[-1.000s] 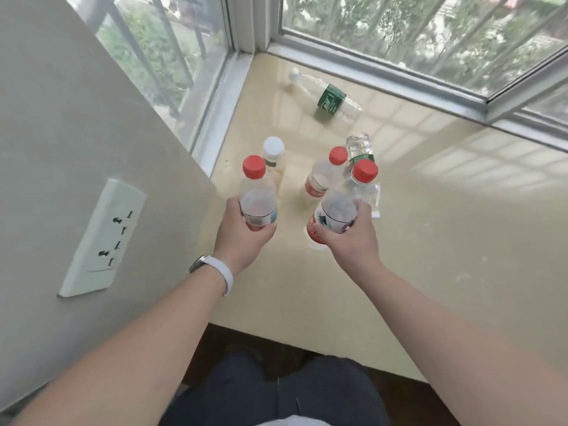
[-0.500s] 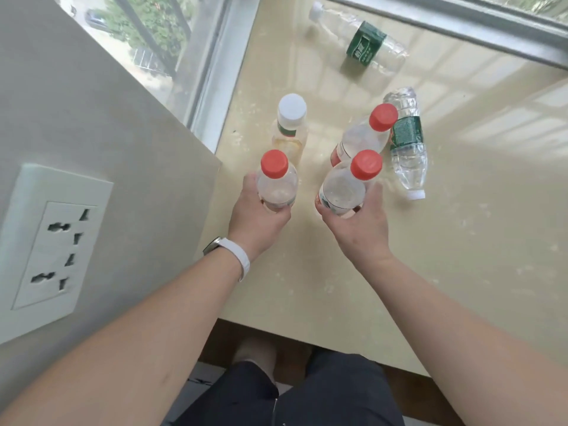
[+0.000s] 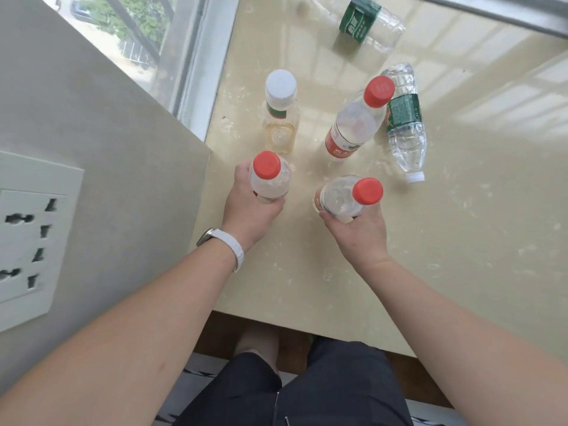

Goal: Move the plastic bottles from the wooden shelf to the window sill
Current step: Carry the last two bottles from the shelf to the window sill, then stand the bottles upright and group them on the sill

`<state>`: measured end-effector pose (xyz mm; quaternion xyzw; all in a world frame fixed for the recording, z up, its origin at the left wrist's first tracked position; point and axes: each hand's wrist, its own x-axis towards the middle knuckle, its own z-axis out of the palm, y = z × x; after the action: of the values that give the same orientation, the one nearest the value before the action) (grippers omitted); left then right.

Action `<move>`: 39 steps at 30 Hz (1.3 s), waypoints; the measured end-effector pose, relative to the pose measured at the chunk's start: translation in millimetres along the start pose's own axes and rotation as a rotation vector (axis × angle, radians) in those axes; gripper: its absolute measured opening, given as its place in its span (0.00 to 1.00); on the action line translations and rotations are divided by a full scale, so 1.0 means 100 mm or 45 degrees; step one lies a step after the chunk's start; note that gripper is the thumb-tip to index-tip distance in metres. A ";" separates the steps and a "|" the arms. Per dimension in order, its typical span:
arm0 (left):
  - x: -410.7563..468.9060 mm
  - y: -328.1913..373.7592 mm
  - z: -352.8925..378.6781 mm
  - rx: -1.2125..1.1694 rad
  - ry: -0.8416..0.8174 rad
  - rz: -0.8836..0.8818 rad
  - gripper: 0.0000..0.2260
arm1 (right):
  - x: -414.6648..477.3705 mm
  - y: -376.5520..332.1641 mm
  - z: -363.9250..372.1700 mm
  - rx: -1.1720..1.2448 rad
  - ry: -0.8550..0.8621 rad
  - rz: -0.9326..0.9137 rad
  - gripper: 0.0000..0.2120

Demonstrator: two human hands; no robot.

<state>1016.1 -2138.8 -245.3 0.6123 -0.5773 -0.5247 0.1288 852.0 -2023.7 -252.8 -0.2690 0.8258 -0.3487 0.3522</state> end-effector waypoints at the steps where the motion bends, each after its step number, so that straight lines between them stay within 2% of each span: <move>1: 0.00 0.00 0.01 -0.006 -0.005 0.011 0.27 | 0.01 0.01 0.00 0.007 0.011 0.004 0.29; 7: 0.04 -0.07 0.05 -0.034 -0.050 0.033 0.28 | 0.09 0.03 0.00 0.001 0.041 -0.030 0.29; 15: -0.22 0.04 -0.20 -0.002 -0.093 0.034 0.40 | 0.04 -0.04 -0.18 -0.037 -0.130 0.045 0.31; 17: -0.36 0.19 -0.37 0.015 -0.048 0.076 0.39 | -0.01 -0.09 -0.28 -0.076 -0.146 0.075 0.34; 21: -0.60 0.61 -0.65 0.047 0.085 0.230 0.33 | -0.08 -0.28 -0.60 -0.181 -0.175 0.048 0.39; 26: -0.65 1.17 -0.84 0.291 0.119 0.491 0.27 | -0.05 -0.52 -1.08 -0.354 -0.163 -0.039 0.30; 28: -0.57 1.37 -0.88 0.447 0.101 0.646 0.27 | 0.00 -0.60 -1.24 -0.427 -0.164 -0.081 0.28; 32: -0.35 1.80 -0.86 0.670 0.083 0.797 0.24 | 0.14 -0.74 -1.48 -0.575 -0.167 -0.148 0.26; 39: 0.26 2.45 -0.25 0.945 -0.070 1.056 0.21 | 0.45 -0.78 -1.68 -0.725 -0.177 -0.162 0.24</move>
<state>890.3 -2245.4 -60.9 0.3239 -0.9191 -0.2074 0.0851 710.8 -2037.7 -125.5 -0.4313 0.8458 -0.1052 0.2959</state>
